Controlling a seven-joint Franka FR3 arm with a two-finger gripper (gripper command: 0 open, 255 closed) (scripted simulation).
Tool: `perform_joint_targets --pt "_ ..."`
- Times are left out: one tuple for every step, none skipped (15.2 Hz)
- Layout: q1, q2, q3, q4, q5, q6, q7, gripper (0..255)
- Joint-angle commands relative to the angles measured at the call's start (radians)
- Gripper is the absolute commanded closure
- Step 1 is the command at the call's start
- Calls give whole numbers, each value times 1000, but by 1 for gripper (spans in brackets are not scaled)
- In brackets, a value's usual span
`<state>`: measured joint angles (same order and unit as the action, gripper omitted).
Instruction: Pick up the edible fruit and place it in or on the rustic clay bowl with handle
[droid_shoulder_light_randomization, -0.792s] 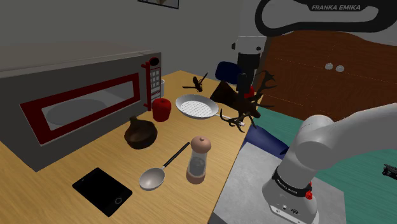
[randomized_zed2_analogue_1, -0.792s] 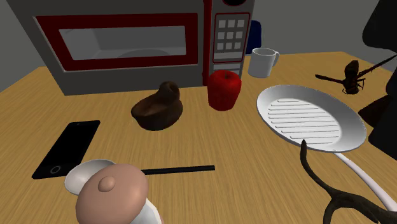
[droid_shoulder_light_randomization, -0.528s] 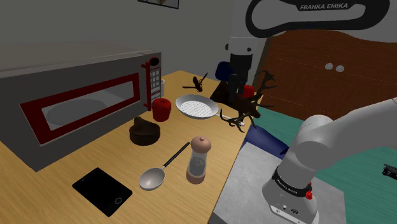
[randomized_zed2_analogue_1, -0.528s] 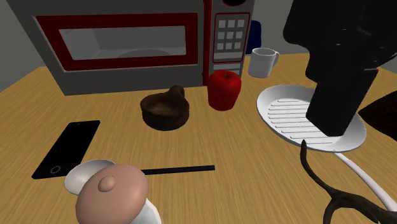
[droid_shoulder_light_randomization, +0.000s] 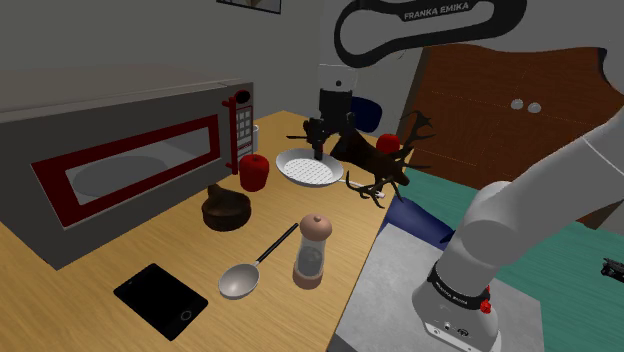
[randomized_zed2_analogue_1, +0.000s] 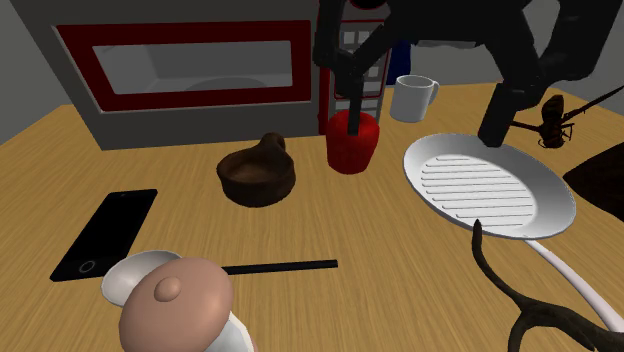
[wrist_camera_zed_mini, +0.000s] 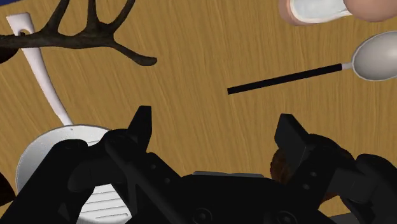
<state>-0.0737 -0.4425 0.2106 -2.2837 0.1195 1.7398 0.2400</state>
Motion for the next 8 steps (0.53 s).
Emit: perform_joint_targets --pt "-12 69 22 36 5 44 73 0" --pt "-18 106 32 61 4 61 109 0" --pt "-24 143 41 86 2 78 144 0" --pt "-29 180 49 113 -2 93 180 0" --pt "-34 218 56 141 -6 108 215 0" --pt "-39 255 63 170 -12 121 250 0" --pt "-43 292 68 200 -19 133 285 0" --pt "-46 330 72 231 -27 144 320 0"
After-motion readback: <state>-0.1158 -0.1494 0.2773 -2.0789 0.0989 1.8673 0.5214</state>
